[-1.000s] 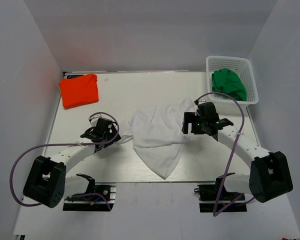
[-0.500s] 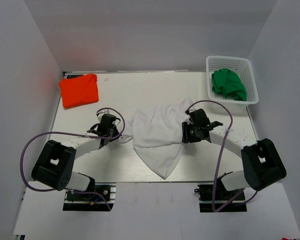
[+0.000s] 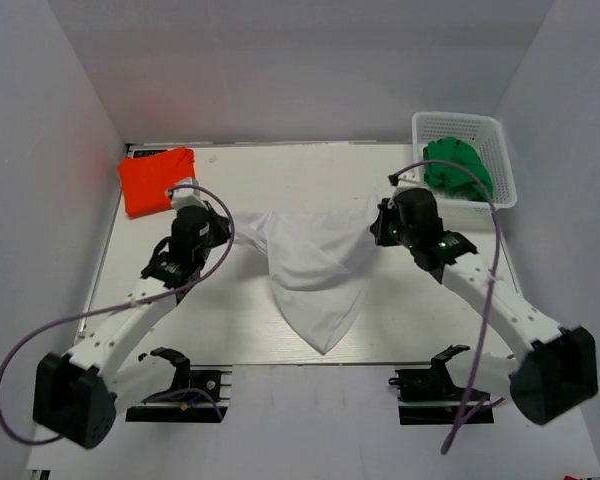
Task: Fold and stack the t-shirts
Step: Flatten out the tshirt
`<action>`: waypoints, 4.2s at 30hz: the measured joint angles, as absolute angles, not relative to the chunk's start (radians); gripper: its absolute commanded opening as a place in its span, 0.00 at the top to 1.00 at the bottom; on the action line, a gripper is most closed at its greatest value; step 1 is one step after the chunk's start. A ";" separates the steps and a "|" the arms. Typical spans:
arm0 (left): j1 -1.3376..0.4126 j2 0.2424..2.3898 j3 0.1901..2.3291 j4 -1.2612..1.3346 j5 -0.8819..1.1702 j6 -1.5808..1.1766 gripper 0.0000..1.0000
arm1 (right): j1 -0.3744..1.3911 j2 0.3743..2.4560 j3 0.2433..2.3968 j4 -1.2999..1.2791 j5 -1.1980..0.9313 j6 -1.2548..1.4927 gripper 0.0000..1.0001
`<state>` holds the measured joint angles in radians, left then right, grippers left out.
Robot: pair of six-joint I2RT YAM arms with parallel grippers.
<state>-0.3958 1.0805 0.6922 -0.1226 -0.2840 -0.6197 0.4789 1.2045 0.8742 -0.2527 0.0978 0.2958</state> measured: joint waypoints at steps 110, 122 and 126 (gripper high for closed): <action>-0.198 1.710 1.185 -0.278 -0.268 -0.637 0.01 | 0.442 1.525 1.037 -0.221 -0.011 0.333 0.10; -0.530 1.360 0.845 -0.107 0.202 -0.439 0.01 | 0.191 1.494 0.968 -0.284 0.141 0.418 0.10; -0.654 1.363 0.770 -0.162 0.230 -0.427 0.01 | 0.130 1.494 0.958 -0.306 0.158 0.418 0.10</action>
